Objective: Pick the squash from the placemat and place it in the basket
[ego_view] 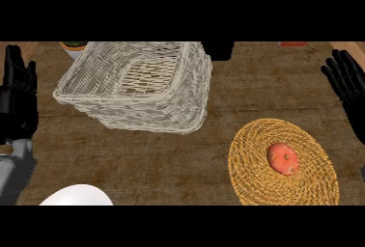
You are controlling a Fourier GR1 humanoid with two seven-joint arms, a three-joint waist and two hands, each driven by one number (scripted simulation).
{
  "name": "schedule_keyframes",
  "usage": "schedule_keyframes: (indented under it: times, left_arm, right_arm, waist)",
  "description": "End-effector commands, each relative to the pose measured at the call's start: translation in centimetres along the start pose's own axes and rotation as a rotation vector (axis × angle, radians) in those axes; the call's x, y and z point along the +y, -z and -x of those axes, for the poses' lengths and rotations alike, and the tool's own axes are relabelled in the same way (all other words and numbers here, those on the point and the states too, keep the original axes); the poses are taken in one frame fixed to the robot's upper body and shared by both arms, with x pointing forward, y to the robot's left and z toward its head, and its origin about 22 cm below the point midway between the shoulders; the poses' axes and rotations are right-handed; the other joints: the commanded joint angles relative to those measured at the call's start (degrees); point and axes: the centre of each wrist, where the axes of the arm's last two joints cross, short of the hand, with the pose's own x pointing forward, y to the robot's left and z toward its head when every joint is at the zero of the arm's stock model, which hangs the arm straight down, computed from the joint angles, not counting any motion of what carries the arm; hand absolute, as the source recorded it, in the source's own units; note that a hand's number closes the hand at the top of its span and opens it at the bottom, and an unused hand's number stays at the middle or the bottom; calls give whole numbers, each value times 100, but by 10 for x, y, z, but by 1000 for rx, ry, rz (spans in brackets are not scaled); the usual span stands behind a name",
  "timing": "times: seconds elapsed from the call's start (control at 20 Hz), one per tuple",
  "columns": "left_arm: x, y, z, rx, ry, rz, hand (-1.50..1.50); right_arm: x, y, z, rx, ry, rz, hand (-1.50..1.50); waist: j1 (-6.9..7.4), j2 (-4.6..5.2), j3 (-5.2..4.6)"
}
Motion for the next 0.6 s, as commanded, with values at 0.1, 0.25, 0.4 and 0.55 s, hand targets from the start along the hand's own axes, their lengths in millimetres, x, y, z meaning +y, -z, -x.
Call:
schedule_keyframes:
  times: [0.1,0.25,0.4,0.55]
  left_arm:
    - [-9,-3,11,130,17,133,0]
    - [-15,-20,33,271,33,235,0]
    - [-19,-33,49,370,19,264,0]
    - [0,-39,60,431,33,235,0]
  right_arm:
    - [13,34,0,-160,278,-254,150]
    - [49,49,-9,-317,472,-480,150]
    - [67,42,-59,-552,201,-929,-150]
    - [85,10,-35,-628,243,-1004,-150]
  waist:
    - [425,180,-117]
    - [726,343,-79]
    - [462,161,-111]
    - [164,99,-119]
